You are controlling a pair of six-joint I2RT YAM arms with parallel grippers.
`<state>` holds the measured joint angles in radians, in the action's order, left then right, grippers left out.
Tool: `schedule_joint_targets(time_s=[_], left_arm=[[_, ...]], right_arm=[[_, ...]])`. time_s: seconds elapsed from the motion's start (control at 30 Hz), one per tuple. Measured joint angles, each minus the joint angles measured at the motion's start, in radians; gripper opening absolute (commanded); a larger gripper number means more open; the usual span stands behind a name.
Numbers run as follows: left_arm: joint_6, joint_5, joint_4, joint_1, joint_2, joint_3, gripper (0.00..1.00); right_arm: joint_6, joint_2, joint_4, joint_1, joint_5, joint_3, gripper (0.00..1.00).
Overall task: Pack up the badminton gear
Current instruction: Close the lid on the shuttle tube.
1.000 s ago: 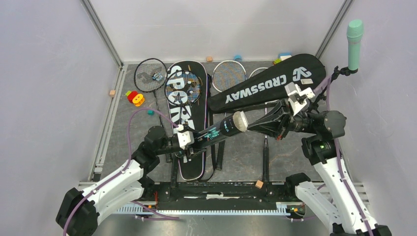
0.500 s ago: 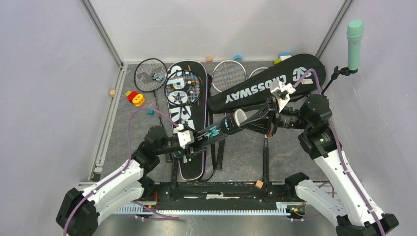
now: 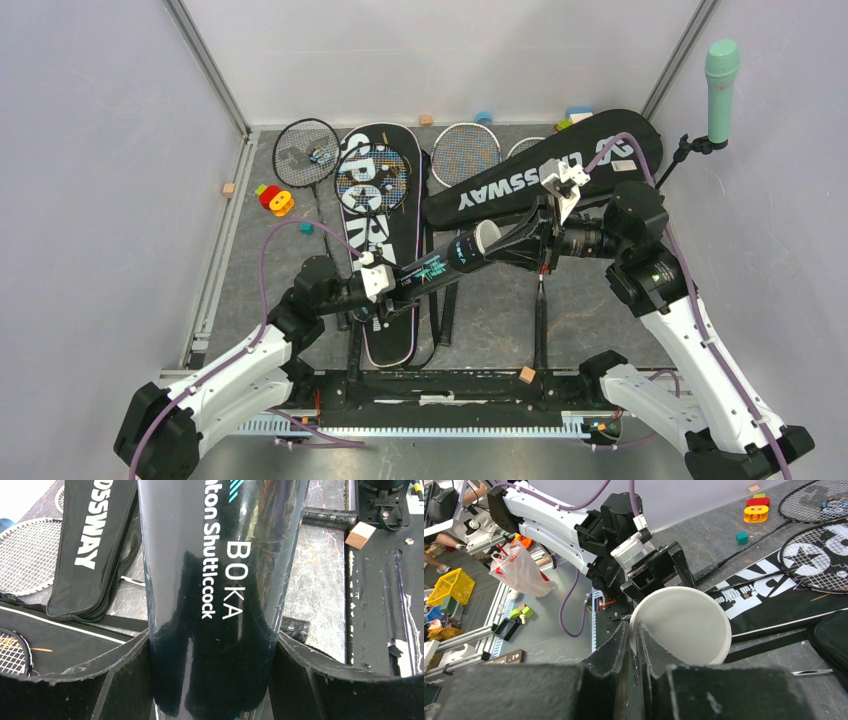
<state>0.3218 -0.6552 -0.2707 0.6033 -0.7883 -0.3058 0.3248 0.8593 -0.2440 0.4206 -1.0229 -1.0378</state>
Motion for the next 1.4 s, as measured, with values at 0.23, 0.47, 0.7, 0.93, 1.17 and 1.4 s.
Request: schedule_joint_targets(time_s=[0.23, 0.47, 0.7, 0.93, 1.17, 1.4], left_arm=[[0.0, -0.003, -0.002, 0.0, 0.003, 0.0, 0.17], [0.0, -0.012, -0.019, 0.0, 0.004, 0.0, 0.17], [0.0, -0.03, -0.024, 0.001, 0.004, 0.0, 0.17], [0.0, -0.029, -0.023, 0.001, 0.004, 0.0, 0.16], [0.0, -0.007, -0.016, 0.001, 0.003, 0.001, 0.15], [-0.059, 0.038, -0.095, 0.001, 0.018, 0.057, 0.14]], right_arm=[[-0.006, 0.009, -0.01, 0.001, 0.018, -0.021, 0.36], [0.034, 0.008, 0.049, 0.001, 0.039, -0.021, 0.49], [0.08, 0.022, 0.125, 0.003, 0.041, -0.02, 0.5], [0.118, 0.032, 0.177, 0.02, 0.04, 0.011, 0.41], [0.126, 0.031, 0.225, 0.044, 0.048, 0.042, 0.38], [0.21, -0.04, 0.51, 0.058, 0.096, 0.24, 0.39]])
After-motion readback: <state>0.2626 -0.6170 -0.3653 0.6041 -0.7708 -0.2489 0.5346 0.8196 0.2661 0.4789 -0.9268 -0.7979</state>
